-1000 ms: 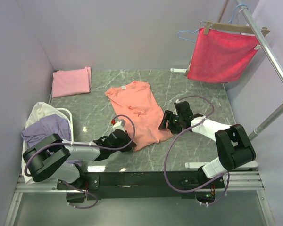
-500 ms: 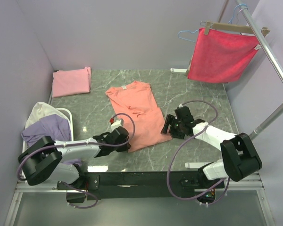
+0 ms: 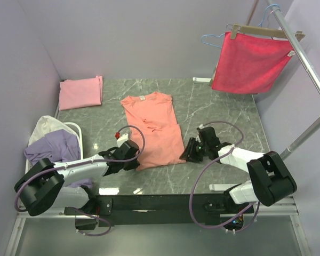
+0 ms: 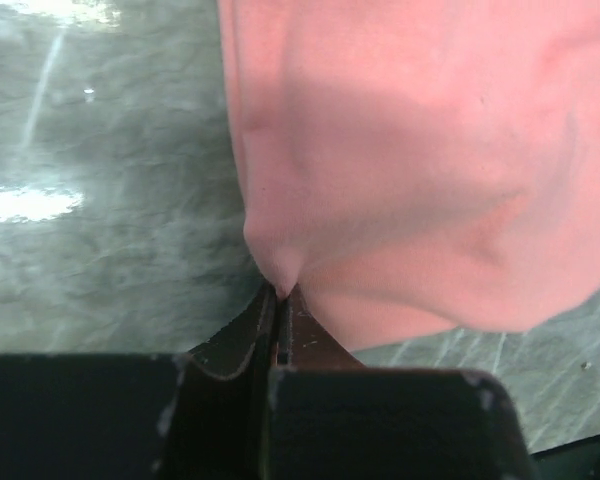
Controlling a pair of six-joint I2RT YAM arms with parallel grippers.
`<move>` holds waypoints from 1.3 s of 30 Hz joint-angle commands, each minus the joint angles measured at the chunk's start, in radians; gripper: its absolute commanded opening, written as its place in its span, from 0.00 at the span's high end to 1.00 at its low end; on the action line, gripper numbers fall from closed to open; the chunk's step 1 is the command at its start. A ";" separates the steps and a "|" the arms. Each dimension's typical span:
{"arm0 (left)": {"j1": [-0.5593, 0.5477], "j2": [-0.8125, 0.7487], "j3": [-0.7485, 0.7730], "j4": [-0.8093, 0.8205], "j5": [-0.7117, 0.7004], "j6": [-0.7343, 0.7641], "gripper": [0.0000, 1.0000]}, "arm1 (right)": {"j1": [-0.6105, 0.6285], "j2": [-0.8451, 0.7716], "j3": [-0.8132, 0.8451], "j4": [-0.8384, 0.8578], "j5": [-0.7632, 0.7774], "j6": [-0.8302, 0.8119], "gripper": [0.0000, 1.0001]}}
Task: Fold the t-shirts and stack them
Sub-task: Grab one side of the 2/3 rectangular tshirt with both arms, then fold the long partially folded tshirt into a neat square
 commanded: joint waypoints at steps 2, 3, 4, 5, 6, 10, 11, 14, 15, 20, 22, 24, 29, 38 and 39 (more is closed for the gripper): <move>0.008 -0.023 -0.035 -0.133 -0.018 0.013 0.99 | 0.016 0.052 -0.109 -0.175 0.004 0.002 1.00; 0.008 -0.029 -0.039 -0.141 -0.011 0.010 0.99 | 0.019 0.035 -0.118 -0.173 -0.002 0.000 1.00; 0.008 -0.039 -0.042 -0.140 -0.004 0.011 0.99 | 0.020 0.026 -0.120 -0.175 -0.012 -0.003 1.00; 0.008 -0.046 -0.044 -0.141 -0.003 0.013 0.99 | 0.020 0.012 -0.123 -0.175 -0.017 -0.008 1.00; 0.008 -0.052 -0.044 -0.152 -0.003 0.011 0.99 | 0.030 -0.013 -0.120 -0.176 -0.023 -0.015 1.00; 0.006 -0.087 0.000 -0.228 -0.001 0.025 0.99 | 0.045 -0.094 -0.092 -0.233 -0.040 -0.043 1.00; 0.006 -0.098 0.011 -0.245 0.000 0.028 0.99 | 0.050 -0.114 -0.082 -0.248 -0.034 -0.047 1.00; 0.008 -0.144 0.059 -0.293 -0.004 0.037 0.99 | 0.053 -0.197 -0.033 -0.296 -0.026 -0.070 1.00; 0.008 -0.150 0.097 -0.307 -0.014 0.040 0.99 | 0.053 -0.229 -0.002 -0.308 -0.026 -0.077 1.00; 0.008 -0.158 0.209 -0.370 -0.043 0.071 0.99 | 0.054 -0.264 0.098 -0.357 -0.026 -0.120 1.00; 0.009 -0.139 0.255 -0.371 -0.057 0.089 0.99 | 0.053 -0.243 0.147 -0.361 -0.017 -0.135 1.00; 0.008 -0.121 0.296 -0.373 -0.079 0.097 0.99 | 0.051 -0.208 0.199 -0.356 -0.014 -0.146 1.00; 0.038 -0.058 0.378 -0.344 -0.124 0.152 0.99 | 0.042 -0.122 0.319 -0.353 0.032 -0.192 1.00; 0.209 0.105 0.562 -0.170 -0.078 0.327 0.98 | -0.030 0.146 0.607 -0.338 0.021 -0.267 1.00; 0.235 0.124 0.580 -0.155 -0.067 0.351 0.98 | -0.038 0.176 0.671 -0.345 0.015 -0.273 1.00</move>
